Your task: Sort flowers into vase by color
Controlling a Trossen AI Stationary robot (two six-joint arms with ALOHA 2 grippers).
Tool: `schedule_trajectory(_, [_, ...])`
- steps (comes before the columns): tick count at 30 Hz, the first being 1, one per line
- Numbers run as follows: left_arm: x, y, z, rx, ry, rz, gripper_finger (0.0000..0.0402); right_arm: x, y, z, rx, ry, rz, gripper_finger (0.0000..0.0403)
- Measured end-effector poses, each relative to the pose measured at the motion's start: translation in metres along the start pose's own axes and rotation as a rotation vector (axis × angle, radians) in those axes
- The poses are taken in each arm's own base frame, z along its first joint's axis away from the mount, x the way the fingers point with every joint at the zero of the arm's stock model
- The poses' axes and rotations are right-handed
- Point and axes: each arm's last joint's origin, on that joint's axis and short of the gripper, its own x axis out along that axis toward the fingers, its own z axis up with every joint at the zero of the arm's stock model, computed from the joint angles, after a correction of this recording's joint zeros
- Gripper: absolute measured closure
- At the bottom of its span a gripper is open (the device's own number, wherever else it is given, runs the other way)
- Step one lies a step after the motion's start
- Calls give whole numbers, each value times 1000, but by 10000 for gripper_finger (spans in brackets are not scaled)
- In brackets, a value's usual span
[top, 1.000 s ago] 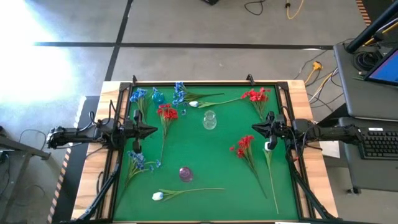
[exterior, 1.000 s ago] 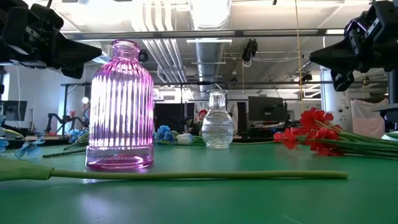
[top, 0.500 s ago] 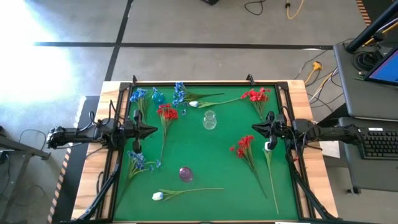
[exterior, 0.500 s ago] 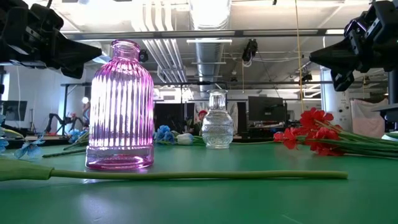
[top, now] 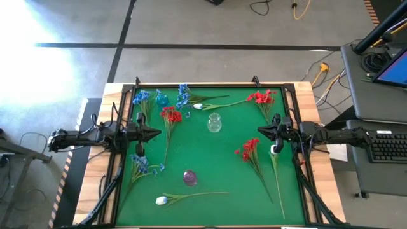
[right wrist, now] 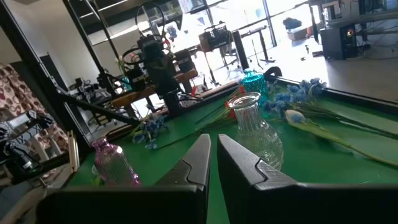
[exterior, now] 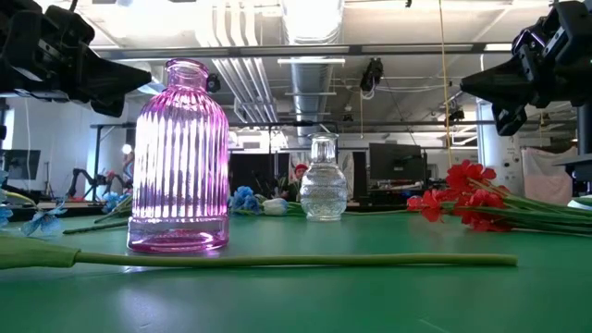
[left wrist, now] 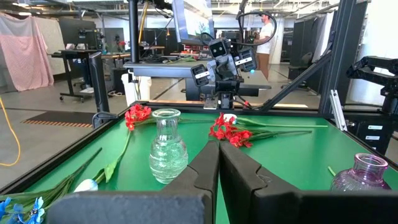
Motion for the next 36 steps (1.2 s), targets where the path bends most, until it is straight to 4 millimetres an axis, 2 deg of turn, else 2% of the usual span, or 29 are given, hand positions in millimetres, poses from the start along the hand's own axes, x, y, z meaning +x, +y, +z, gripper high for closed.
schedule_trajectory(12, [0,0,0,0,0,0,401,0,0,0,0,0,0,380])
schedule_trajectory(17, [0,0,0,0,-5,0,401,0,0,4,-263,-49,-42,380])
schedule_trajectory(18, [0,0,2,-32,-24,-1,402,0,0,6,-304,-63,-42,380])
schedule_trajectory(19, [0,0,6,-147,-57,-11,401,0,1,6,-327,-70,-42,380])
schedule_trajectory(21, [-1,-1,14,-447,-135,-45,401,-1,2,9,-235,-106,-23,380])
schedule_trajectory(23, [-2,1,21,-616,-217,-46,401,-1,4,13,-41,-140,27,380])
schedule_trajectory(24, [-3,1,24,-672,-257,-42,401,-1,5,16,-15,-161,45,380])
schedule_trajectory(27, [-6,2,38,-647,-356,-58,401,-1,11,26,7,-194,102,380])
schedule_trajectory(29, [-6,1,45,-595,-348,-71,401,-1,14,37,21,-220,99,380])
schedule_trajectory(31, [-2,1,47,-542,-298,-41,401,1,17,51,14,-216,24,380])
schedule_trajectory(36, [10,2,56,-459,-111,93,401,8,19,73,85,-56,-259,380])
